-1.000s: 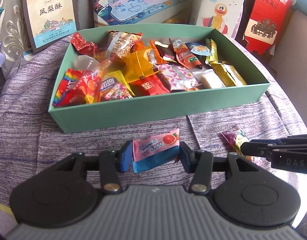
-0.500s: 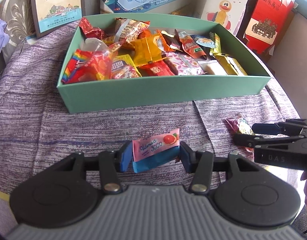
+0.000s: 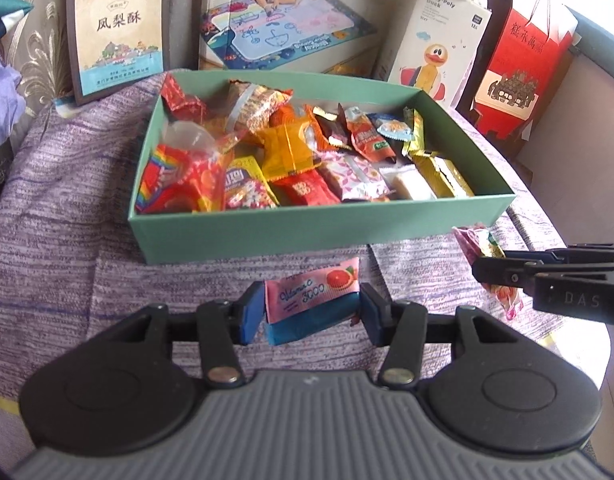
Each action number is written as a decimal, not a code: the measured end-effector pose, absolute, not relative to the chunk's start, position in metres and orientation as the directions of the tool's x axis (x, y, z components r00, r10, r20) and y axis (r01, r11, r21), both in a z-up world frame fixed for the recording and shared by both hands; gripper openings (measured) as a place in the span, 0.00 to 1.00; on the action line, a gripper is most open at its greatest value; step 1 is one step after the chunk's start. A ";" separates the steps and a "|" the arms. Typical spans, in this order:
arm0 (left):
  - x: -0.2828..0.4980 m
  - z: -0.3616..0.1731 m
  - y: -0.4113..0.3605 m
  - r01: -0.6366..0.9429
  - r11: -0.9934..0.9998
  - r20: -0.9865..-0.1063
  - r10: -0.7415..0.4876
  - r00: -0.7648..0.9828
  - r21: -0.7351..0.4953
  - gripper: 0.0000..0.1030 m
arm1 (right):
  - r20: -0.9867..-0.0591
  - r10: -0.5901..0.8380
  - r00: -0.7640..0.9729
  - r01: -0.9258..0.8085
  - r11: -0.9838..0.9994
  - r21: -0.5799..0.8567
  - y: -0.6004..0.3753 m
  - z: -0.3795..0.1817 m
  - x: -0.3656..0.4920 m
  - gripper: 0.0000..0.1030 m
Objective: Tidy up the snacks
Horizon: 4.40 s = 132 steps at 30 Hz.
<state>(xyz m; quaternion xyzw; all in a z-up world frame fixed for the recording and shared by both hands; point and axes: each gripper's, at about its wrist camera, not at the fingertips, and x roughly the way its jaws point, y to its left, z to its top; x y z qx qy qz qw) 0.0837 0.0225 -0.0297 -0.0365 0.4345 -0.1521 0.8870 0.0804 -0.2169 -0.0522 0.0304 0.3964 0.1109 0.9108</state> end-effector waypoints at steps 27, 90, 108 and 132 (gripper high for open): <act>0.245 -0.020 -0.057 0.277 0.956 -0.773 -0.248 0.583 -0.097 0.65 | -0.682 0.260 0.684 -0.102 0.959 0.263 -0.261 -0.046 0.244 0.37; 0.051 -0.029 0.053 0.086 0.988 -0.797 -0.157 0.583 -0.132 1.00 | -0.765 0.257 0.591 -0.079 0.962 0.261 -0.229 -0.044 0.053 1.00; 0.052 -0.016 0.048 0.104 0.991 -0.784 -0.129 0.607 -0.082 1.00 | -0.785 0.221 0.579 -0.068 0.972 0.224 -0.227 -0.046 0.060 1.00; 0.058 -0.003 0.048 0.068 0.996 -0.787 -0.086 0.611 -0.056 1.00 | -0.788 0.189 0.586 -0.057 0.980 0.193 -0.229 -0.039 0.063 1.00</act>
